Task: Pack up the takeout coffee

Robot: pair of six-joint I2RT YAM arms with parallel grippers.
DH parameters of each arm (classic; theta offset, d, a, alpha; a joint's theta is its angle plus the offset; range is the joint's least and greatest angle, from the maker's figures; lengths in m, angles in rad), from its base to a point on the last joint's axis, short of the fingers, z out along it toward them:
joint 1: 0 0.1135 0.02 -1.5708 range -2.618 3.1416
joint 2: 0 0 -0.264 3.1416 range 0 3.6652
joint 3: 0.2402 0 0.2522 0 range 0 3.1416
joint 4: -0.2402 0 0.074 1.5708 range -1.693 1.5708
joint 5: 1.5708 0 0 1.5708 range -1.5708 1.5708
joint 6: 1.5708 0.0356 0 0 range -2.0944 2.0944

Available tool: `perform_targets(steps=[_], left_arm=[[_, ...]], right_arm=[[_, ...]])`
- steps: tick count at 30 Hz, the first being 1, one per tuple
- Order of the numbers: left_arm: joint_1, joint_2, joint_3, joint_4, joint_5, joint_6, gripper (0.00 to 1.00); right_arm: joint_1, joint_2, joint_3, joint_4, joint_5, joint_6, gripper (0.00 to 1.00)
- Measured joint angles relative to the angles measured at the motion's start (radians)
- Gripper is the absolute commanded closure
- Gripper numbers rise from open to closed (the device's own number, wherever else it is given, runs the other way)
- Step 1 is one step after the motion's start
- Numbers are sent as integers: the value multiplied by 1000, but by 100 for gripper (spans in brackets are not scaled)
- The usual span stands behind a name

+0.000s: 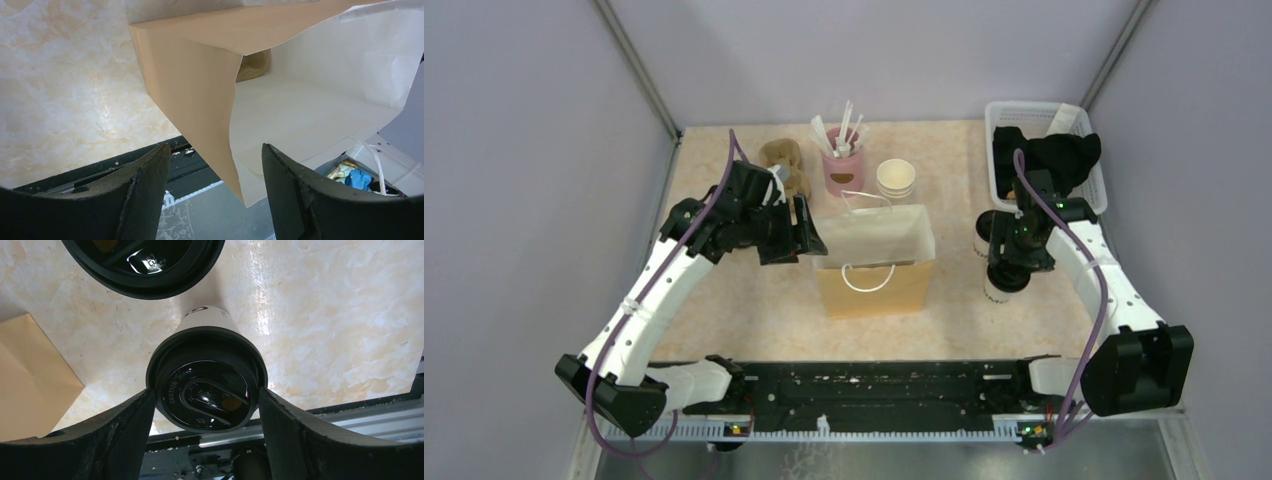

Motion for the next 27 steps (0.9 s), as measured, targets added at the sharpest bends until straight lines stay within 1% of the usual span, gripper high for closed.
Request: perform_targets(steps=[11,16,23,27], left_arm=[[0,0,0,0,0,-4,26],[0,0,0,0,0,-4,25],[0,0,0,0,0,-5,21],[0,0,2,-2,-1,-5,19]], right_arm=[[0,11,-6,0,0,-1,25],[0,19,-6,0,0,-1,25],[0,21,-5,0,1,-2,34],[0,21,-5,0,1,-6,36]])
